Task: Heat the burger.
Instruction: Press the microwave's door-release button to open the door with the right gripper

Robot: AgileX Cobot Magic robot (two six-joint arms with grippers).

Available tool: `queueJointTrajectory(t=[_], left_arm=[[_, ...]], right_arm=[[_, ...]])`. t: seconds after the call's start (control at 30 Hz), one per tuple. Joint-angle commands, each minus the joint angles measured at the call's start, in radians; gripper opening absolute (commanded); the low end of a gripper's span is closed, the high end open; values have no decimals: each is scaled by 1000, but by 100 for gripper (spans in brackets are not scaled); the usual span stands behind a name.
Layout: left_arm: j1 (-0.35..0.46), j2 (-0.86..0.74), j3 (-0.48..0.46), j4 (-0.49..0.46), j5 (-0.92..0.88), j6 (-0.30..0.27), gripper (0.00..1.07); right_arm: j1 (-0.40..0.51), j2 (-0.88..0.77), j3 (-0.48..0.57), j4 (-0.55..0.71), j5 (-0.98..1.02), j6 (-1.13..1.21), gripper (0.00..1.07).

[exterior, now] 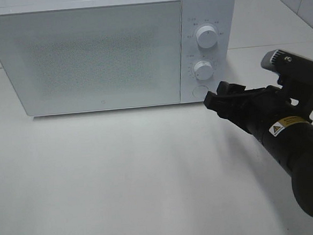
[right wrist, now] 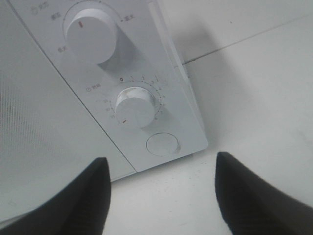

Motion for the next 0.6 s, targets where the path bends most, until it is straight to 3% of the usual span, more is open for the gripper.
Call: queueJointTrajectory(t=[0.03, 0.17, 0.47, 0.6], left_arm=[[1, -7, 5, 0, -14, -6, 98], [1, -7, 5, 0, -14, -6, 98], [1, -7, 5, 0, -14, -6, 98], [1, -7, 5, 0, -14, -6, 98]], right_arm=[[3, -3, 0, -2, -16, 228, 45], [3, -3, 0, -2, -7, 573, 26], [3, -3, 0, 8, -7, 994, 0], [3, -3, 0, 32, 3, 1012, 0]])
